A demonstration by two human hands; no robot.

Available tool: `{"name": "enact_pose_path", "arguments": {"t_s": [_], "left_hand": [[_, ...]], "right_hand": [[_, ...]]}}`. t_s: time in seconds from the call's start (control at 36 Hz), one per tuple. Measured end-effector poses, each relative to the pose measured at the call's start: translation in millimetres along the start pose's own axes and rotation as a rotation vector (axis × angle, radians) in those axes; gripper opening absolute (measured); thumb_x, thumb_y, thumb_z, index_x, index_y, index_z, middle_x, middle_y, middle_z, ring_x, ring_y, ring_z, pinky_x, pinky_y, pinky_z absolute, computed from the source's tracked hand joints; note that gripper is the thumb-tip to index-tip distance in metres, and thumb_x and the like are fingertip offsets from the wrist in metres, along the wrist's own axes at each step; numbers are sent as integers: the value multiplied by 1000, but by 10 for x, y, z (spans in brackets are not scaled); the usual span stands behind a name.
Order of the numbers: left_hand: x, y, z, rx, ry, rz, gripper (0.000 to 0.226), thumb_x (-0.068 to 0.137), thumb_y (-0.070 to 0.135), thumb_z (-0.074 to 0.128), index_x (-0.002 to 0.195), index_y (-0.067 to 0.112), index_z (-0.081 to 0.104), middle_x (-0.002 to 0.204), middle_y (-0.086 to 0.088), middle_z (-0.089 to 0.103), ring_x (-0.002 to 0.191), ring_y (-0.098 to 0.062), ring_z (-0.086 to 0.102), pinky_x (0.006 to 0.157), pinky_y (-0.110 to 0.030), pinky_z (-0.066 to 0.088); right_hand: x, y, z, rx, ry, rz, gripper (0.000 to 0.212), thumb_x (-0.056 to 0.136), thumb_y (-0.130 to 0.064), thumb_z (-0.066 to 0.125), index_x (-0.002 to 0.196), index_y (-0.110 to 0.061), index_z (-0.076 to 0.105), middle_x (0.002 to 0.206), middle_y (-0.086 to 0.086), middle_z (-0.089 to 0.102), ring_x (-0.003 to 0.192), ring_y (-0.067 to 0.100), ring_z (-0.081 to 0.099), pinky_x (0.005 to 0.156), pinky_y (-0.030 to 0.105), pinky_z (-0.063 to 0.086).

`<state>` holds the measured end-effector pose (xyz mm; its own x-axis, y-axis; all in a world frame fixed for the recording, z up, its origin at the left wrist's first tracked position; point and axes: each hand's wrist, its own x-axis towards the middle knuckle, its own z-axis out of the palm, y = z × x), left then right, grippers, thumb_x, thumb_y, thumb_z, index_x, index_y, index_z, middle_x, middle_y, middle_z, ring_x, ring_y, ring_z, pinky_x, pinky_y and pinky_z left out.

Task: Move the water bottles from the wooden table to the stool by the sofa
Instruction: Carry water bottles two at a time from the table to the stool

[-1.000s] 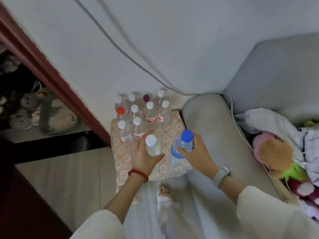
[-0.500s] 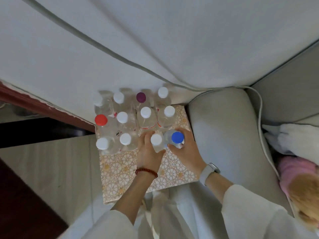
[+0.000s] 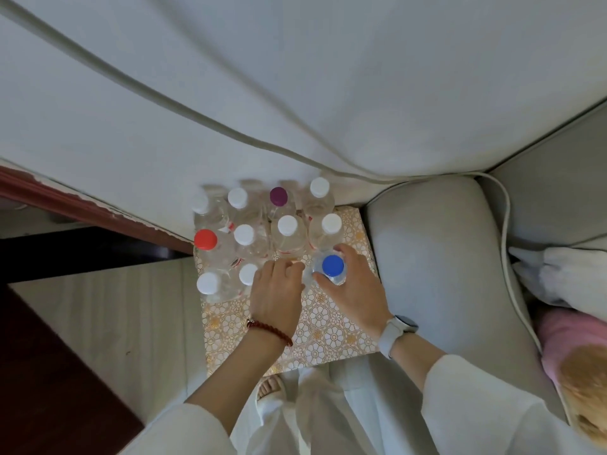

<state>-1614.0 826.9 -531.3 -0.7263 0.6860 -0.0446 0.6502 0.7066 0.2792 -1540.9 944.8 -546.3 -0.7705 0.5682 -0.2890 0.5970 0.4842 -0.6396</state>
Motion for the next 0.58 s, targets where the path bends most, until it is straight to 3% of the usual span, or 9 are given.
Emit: {"name": "enact_pose_path", "arguments": {"t_s": [0.14, 0.22, 0.31, 0.44, 0.58], "left_hand": [[18, -64, 37, 62, 100, 61, 37, 45, 4, 86, 77, 10, 67, 74, -7, 67, 67, -26, 63, 61, -31, 47], [33, -89, 76, 71, 153, 58, 37, 48, 5, 85, 79, 11, 66, 77, -5, 67, 68, -25, 63, 70, -33, 39], [39, -115, 102, 110, 170, 72, 35, 51, 8, 84, 80, 15, 66, 79, -1, 68, 70, -22, 64, 75, -35, 46], [69, -214, 89, 151, 156, 53, 34, 58, 23, 82, 89, 19, 67, 86, 2, 70, 80, -20, 67, 90, -51, 44], [7, -252, 111, 150, 113, 26, 52, 58, 25, 83, 106, 19, 64, 91, -3, 70, 80, -21, 67, 91, -53, 43]], "right_hand": [[21, -12, 50, 12, 6, 2, 38, 82, -40, 60, 112, -22, 45, 106, 6, 53, 79, 18, 53, 56, 18, 38], [16, -35, 85, 121, 1, -19, 32, 82, -32, 62, 108, -19, 47, 106, 7, 54, 83, 14, 49, 61, 19, 40], [23, -56, 102, 192, 16, -26, 31, 81, -27, 64, 107, -18, 50, 111, 5, 53, 85, 11, 49, 66, 14, 40], [39, -46, 134, 207, 60, -27, 37, 79, -26, 68, 110, -15, 52, 117, 6, 46, 85, 10, 51, 65, 9, 39], [39, -42, 163, 251, 81, -9, 39, 77, -26, 71, 110, -14, 54, 117, 8, 47, 87, 7, 49, 64, 4, 40]]}}
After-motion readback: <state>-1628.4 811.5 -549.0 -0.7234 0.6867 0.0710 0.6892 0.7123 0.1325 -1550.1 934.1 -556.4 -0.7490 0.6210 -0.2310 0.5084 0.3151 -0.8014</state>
